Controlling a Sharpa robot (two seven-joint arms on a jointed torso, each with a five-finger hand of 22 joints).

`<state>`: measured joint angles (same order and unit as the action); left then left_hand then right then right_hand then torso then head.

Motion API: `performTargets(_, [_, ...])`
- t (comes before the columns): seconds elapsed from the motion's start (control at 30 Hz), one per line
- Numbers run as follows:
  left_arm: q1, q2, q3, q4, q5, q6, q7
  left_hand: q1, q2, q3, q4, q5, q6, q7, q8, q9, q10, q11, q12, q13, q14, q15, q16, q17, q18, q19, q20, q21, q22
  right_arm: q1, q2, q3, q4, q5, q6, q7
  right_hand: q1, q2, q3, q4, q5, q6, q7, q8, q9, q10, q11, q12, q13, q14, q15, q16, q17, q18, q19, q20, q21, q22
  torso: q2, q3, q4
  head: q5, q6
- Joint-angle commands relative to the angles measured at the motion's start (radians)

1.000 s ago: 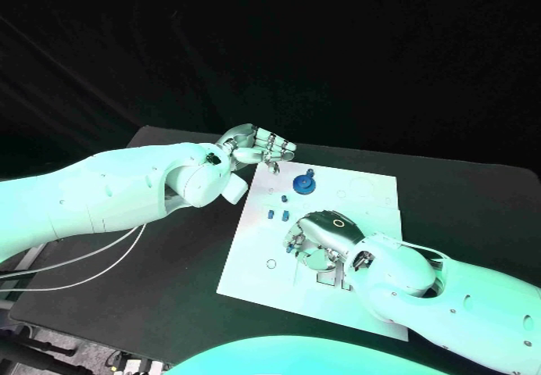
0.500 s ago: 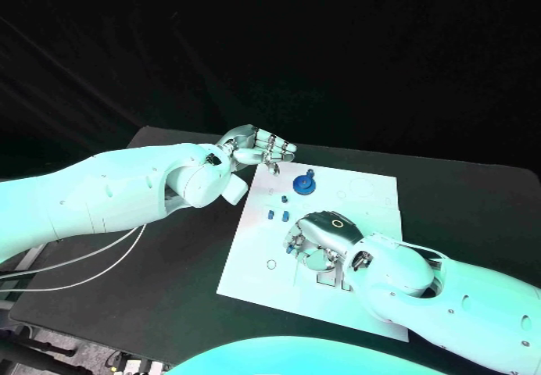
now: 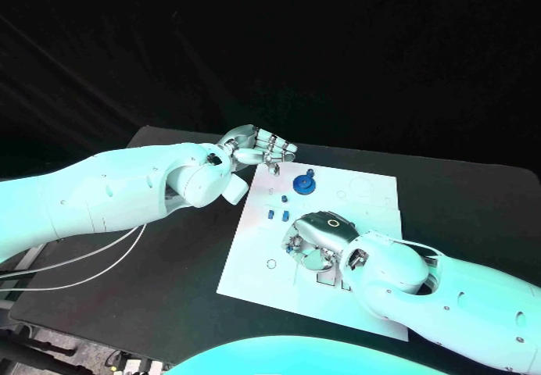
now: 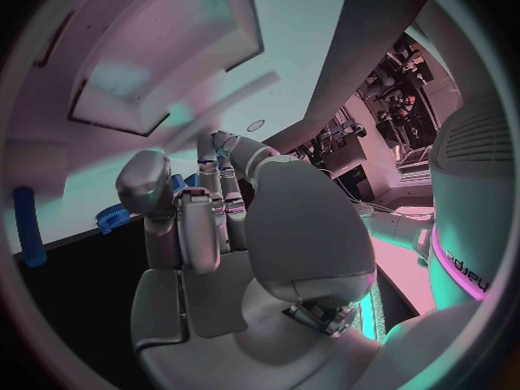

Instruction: Assemble the parts on the task board

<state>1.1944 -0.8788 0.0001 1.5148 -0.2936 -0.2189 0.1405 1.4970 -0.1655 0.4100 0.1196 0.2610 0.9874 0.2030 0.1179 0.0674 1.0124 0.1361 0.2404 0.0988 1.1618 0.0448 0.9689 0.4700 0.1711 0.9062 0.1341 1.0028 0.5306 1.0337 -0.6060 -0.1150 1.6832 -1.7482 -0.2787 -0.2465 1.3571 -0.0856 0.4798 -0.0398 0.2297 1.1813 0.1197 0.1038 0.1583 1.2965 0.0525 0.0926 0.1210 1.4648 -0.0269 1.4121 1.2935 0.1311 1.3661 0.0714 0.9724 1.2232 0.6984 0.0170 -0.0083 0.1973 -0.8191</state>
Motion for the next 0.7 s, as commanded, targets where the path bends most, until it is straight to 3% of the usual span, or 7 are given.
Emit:
performTargets(0.03, [0.001,0.003,0.001,0.001,-0.005,0.018,-0.005,-0.005,0.004,-0.001,-0.002,-0.002,-0.008,0.0,0.001,0.001,-0.008,-0.002,0.005,-0.001,-0.004,0.002,0.002,-0.002,0.014,0.004,0.002,0.005,0.001,-0.004,0.001,-0.005,-0.008,0.014,0.07,-0.008,-0.009,0.004,-0.01,0.001,-0.009,0.0,0.0,0.003,0.003,-0.005,-0.001,-0.005,-0.002,0.054,0.0,0.002,-0.002,-0.017,-0.008,0.002,-0.008,-0.002,0.0,-0.0002,0.0001,-0.004,0.007])
performTargets(0.23, [0.001,0.004,0.001,-0.001,-0.008,0.018,-0.013,-0.005,0.005,-0.001,-0.002,-0.002,-0.009,0.0,0.002,0.001,-0.009,-0.002,0.006,0.0,-0.004,0.002,0.002,-0.002,0.014,0.004,0.002,0.005,0.001,-0.004,0.0,-0.005,-0.009,0.017,0.058,-0.009,-0.02,0.002,-0.019,0.007,-0.009,-0.012,0.003,-0.004,0.002,-0.018,0.002,-0.014,-0.003,0.054,0.003,0.002,-0.003,-0.016,-0.01,0.005,-0.01,0.0,0.0,0.0008,-0.0004,-0.007,0.01])
performTargets(0.37, [0.001,0.004,0.001,-0.002,-0.009,0.018,-0.015,-0.005,0.005,-0.001,-0.002,-0.002,-0.009,0.0,0.002,0.001,-0.009,-0.002,0.006,0.0,-0.004,0.002,0.002,-0.002,0.014,0.004,0.002,0.005,0.001,-0.004,-0.002,-0.005,-0.01,0.018,0.032,-0.011,-0.034,-0.006,-0.023,0.016,-0.002,-0.062,0.025,-0.033,-0.01,-0.069,0.02,-0.032,-0.014,0.054,0.018,0.004,-0.001,-0.017,-0.014,0.013,-0.016,0.0,0.0,0.0007,-0.0008,-0.007,0.011])
performTargets(0.47, [0.001,0.004,0.001,-0.002,-0.009,0.019,-0.017,-0.005,0.005,-0.001,-0.002,-0.002,-0.009,0.0,0.002,0.001,-0.01,-0.002,0.007,0.0,-0.004,0.002,0.003,-0.002,0.014,0.004,0.002,0.005,0.001,-0.004,-0.005,-0.005,-0.01,0.018,0.003,-0.013,-0.049,-0.025,-0.029,0.024,0.003,-0.111,0.041,-0.044,-0.024,-0.126,0.039,-0.031,-0.029,0.054,0.034,0.007,0.001,-0.017,-0.019,0.025,-0.024,-0.001,0.0,0.0008,-0.0012,-0.008,0.013])
performTargets(0.7, [0.001,0.005,0.001,-0.006,-0.015,0.02,-0.022,-0.005,0.005,-0.001,-0.002,-0.002,-0.01,0.0,0.002,0.001,-0.011,-0.002,0.007,0.0,-0.005,0.002,0.003,-0.002,0.014,0.005,0.002,0.005,0.001,-0.002,-0.026,-0.005,0.011,0.014,-0.069,-0.032,-0.056,-0.045,-0.039,0.027,0.003,-0.136,0.021,-0.041,-0.034,-0.145,0.034,-0.024,-0.036,0.052,0.031,0.006,-0.005,-0.013,-0.021,0.029,-0.029,-0.001,-0.001,0.0016,-0.001,-0.014,0.018])
